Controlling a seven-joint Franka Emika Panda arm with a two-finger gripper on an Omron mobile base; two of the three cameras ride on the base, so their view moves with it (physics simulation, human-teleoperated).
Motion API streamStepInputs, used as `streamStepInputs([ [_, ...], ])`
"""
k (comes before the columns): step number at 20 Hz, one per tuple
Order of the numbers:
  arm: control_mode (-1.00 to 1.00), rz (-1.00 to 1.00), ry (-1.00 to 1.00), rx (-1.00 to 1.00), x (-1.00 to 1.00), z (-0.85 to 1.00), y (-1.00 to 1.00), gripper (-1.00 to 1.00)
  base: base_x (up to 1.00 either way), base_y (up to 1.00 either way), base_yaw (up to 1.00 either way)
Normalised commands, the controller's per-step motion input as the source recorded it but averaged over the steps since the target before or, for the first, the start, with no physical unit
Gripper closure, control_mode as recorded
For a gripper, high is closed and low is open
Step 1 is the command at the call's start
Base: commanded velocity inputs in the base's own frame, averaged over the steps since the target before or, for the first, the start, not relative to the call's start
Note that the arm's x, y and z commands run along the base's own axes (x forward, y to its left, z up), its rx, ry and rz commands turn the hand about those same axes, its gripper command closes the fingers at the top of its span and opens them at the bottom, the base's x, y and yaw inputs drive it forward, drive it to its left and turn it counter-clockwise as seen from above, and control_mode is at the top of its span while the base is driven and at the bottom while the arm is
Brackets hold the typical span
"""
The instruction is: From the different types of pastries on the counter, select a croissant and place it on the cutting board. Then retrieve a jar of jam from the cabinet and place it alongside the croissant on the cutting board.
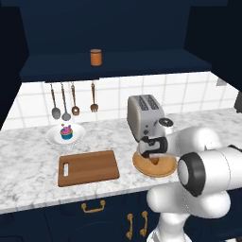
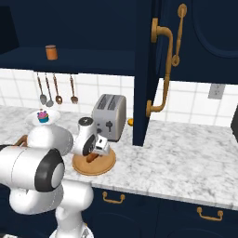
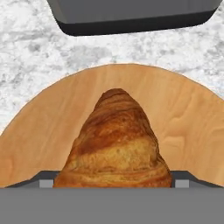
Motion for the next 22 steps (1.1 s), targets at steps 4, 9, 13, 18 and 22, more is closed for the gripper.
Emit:
streamStepInputs([
  [4, -1.00, 0.00, 0.00, 0.00, -0.09, 1.00, 0.00, 1.00, 0.00, 0.00, 0.00],
  [9, -1.00, -0.01, 0.00, 0.00, -0.10, 0.79, 0.48, 1.00, 0.00, 0.00, 0.00],
  [13, -1.00, -0.02, 0.02, 0.00, 0.00, 0.38, 0.97, 1.00, 0.00, 0.00, 0.00],
  [18, -1.00, -0.02, 0.08, -0.01, 0.00, 0.18, 1.00, 1.00, 0.00, 0.00, 0.00],
  [22, -1.00, 0.00, 0.16, -0.04, 0.10, 0.15, 1.00, 1.00, 0.00, 0.00, 0.00],
])
